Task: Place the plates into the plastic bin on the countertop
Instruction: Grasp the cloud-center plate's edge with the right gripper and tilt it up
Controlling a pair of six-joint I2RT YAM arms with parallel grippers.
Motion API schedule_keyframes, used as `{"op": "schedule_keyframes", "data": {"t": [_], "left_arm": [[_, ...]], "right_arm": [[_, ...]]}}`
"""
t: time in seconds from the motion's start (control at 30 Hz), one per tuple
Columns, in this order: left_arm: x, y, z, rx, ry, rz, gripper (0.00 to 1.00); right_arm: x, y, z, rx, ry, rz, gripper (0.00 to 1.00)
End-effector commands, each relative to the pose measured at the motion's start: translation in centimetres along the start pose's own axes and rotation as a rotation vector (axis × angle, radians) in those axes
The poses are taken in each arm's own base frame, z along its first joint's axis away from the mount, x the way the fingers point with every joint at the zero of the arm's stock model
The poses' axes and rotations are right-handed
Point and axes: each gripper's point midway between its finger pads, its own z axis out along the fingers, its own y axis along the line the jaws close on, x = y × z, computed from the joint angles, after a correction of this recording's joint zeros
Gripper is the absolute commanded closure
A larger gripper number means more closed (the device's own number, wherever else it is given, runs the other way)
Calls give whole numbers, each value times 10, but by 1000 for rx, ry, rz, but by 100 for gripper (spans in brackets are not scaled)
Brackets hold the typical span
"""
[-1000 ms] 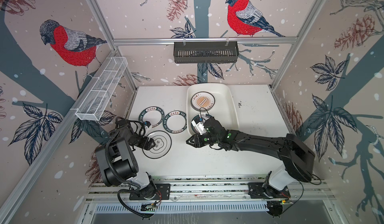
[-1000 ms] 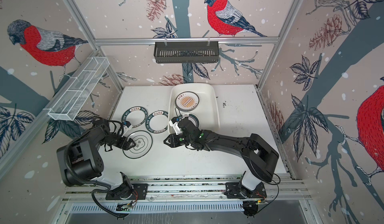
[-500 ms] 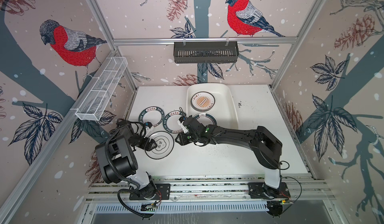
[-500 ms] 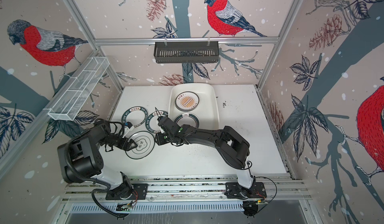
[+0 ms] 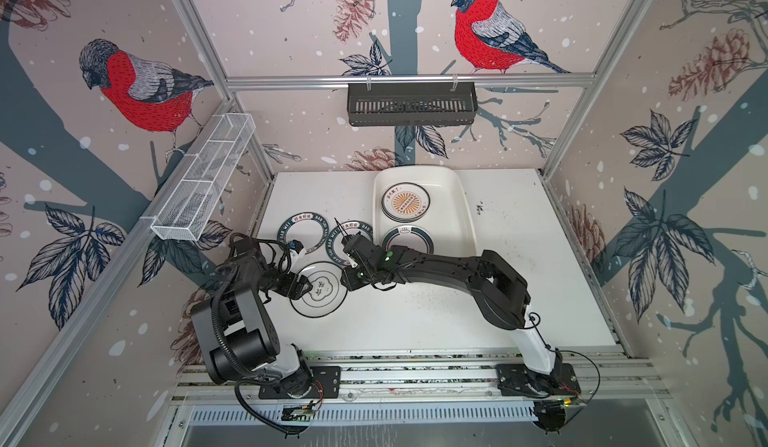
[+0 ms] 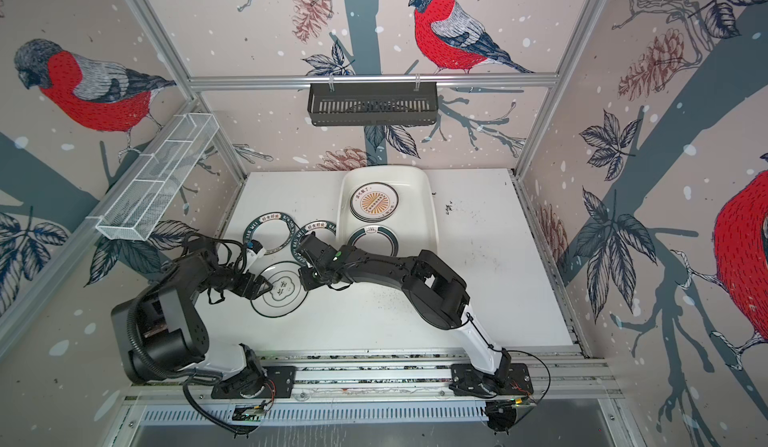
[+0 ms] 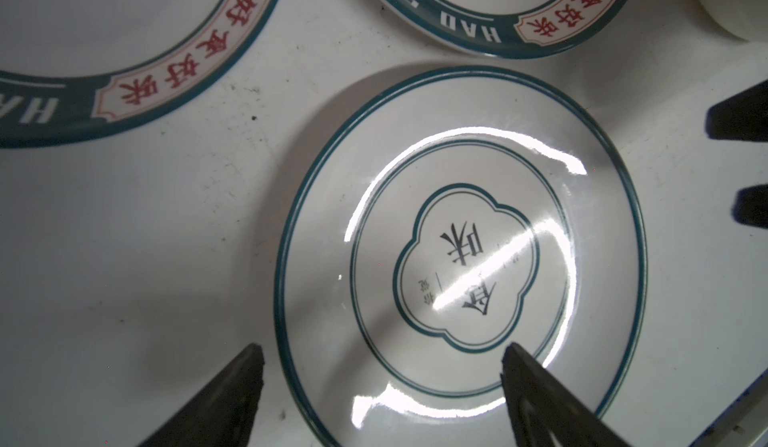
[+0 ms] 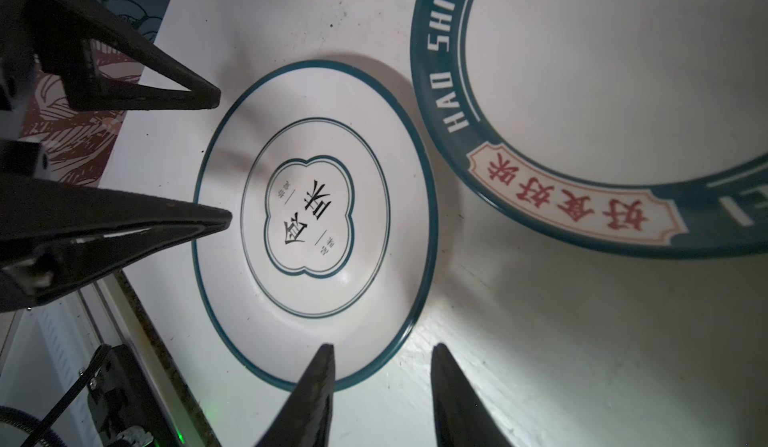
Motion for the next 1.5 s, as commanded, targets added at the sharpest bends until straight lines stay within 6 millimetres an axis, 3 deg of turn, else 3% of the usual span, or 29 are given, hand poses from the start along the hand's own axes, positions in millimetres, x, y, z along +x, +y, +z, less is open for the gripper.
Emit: {"op": "schedule_keyframes", "data": {"t": [0.0, 0.33, 1.47], "left_arm": [[1, 3, 1, -15, -1, -5, 10], [5, 0, 5, 11, 8, -13, 11], [18, -4, 17, 140, -7, -53, 17]], "right_arm": [[-2, -11, 5, 66, 7, -2, 59], [-1, -17, 23, 38, 39, 50, 59], [-1, -4, 40, -194, 90, 172, 71]]}}
